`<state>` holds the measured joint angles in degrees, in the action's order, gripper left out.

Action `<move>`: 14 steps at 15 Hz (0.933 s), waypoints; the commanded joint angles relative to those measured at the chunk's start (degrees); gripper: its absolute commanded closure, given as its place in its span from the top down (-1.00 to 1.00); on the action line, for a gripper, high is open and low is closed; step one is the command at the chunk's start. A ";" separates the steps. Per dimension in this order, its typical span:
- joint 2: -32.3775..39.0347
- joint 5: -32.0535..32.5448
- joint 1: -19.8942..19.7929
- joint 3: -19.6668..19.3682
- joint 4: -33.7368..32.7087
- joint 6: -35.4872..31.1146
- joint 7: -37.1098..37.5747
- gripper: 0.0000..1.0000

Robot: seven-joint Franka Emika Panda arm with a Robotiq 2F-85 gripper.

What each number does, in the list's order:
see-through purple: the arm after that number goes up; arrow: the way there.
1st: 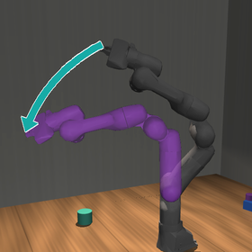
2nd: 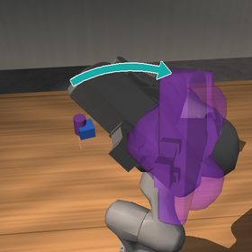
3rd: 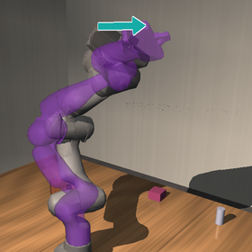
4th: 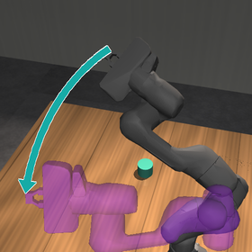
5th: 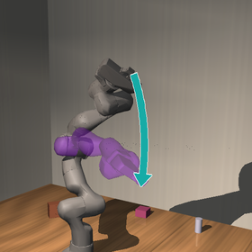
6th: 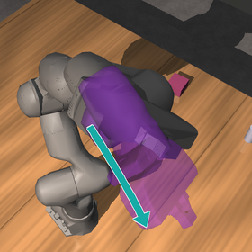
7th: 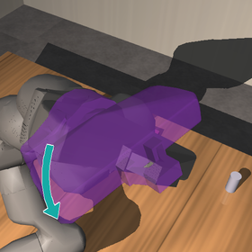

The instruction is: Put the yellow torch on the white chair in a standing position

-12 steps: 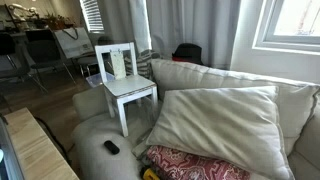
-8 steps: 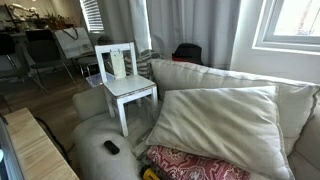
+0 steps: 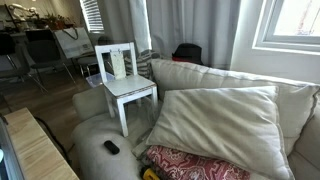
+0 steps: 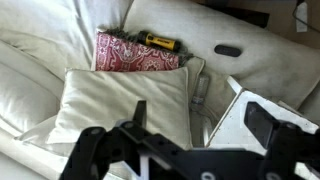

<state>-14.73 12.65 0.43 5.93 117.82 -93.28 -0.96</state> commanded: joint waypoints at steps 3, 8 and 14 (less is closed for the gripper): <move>0.42 11.01 3.06 1.84 5.28 -2.52 -2.34 1.00; 0.85 11.19 4.94 -0.14 19.79 -20.87 -11.61 1.00; 2.22 10.65 4.41 0.43 17.67 -20.38 -9.97 1.00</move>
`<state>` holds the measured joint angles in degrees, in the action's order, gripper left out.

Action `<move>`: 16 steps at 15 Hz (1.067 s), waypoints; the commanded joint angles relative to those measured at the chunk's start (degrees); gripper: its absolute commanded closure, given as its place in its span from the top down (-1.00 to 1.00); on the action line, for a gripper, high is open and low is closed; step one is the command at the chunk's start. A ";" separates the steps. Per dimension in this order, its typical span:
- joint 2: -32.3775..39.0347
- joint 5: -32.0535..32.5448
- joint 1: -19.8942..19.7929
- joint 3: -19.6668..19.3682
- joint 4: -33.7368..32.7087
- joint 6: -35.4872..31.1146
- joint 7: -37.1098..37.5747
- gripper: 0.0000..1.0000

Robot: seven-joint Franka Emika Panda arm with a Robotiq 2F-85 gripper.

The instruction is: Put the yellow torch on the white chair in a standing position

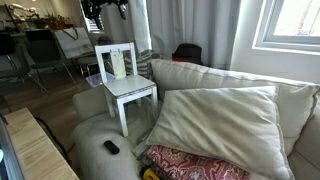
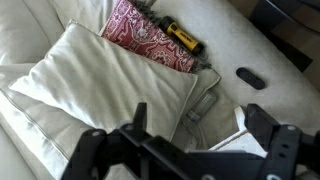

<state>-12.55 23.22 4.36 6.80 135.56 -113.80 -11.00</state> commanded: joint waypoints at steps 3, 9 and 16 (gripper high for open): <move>-0.05 0.07 0.49 -0.43 -0.65 0.45 0.07 1.00; 11.68 -1.82 -1.14 -4.71 -1.75 -6.37 -12.27 1.00; 33.81 -2.12 -7.50 -7.06 -4.83 -19.43 -34.37 1.00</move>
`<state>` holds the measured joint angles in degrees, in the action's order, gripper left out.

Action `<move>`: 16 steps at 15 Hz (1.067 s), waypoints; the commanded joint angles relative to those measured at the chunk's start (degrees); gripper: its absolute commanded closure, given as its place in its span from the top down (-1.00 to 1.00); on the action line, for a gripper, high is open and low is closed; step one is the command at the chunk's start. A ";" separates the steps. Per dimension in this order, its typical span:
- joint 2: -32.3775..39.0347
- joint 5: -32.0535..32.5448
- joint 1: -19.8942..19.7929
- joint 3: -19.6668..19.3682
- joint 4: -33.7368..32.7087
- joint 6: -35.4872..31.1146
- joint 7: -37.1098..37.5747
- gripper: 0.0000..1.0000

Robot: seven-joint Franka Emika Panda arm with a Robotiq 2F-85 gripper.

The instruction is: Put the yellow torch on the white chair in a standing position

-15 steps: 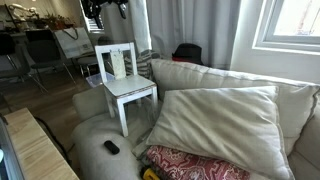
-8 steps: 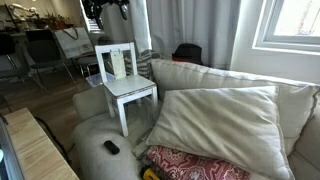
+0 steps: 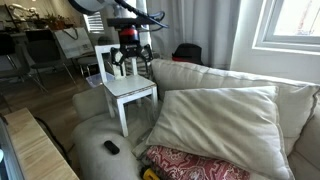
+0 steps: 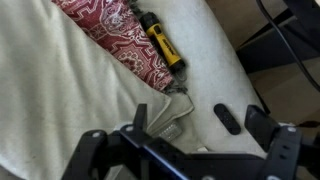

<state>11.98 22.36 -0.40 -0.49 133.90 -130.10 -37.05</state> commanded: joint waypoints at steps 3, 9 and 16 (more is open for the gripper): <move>18.85 -6.73 -6.34 1.93 -5.52 -2.99 -14.81 1.00; 23.66 -6.92 -6.52 1.09 -6.69 -2.01 -12.33 1.00; 31.62 -10.90 -11.53 3.26 -13.34 3.10 -22.24 1.00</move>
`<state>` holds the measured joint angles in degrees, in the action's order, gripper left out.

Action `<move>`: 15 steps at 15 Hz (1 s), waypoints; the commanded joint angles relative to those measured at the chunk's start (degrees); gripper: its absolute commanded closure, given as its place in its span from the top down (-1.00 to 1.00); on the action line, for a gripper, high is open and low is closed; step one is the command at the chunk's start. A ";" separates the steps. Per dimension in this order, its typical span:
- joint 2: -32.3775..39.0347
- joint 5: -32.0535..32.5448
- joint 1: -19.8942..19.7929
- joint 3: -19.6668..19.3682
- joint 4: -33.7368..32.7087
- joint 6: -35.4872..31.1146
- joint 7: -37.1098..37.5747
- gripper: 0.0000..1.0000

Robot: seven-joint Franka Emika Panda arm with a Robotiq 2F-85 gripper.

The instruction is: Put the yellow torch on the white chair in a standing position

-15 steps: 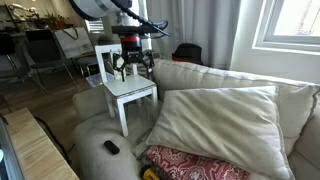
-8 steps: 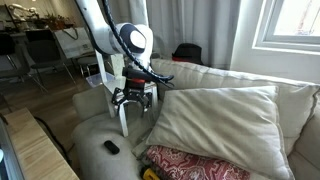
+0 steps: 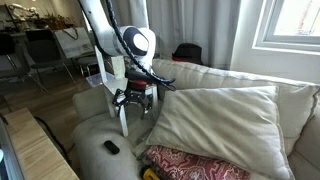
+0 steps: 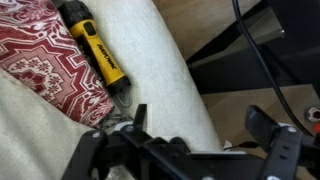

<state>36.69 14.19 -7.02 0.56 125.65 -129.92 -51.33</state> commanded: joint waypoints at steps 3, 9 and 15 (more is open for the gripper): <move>12.94 -3.91 -8.10 2.05 -8.73 4.12 -15.60 1.00; 18.75 -5.83 -10.81 0.80 -11.52 2.55 -19.53 1.00; 25.44 -8.76 -14.56 2.95 -16.90 0.84 -23.27 1.00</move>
<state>59.30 7.40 -19.73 2.27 110.67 -127.52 -71.72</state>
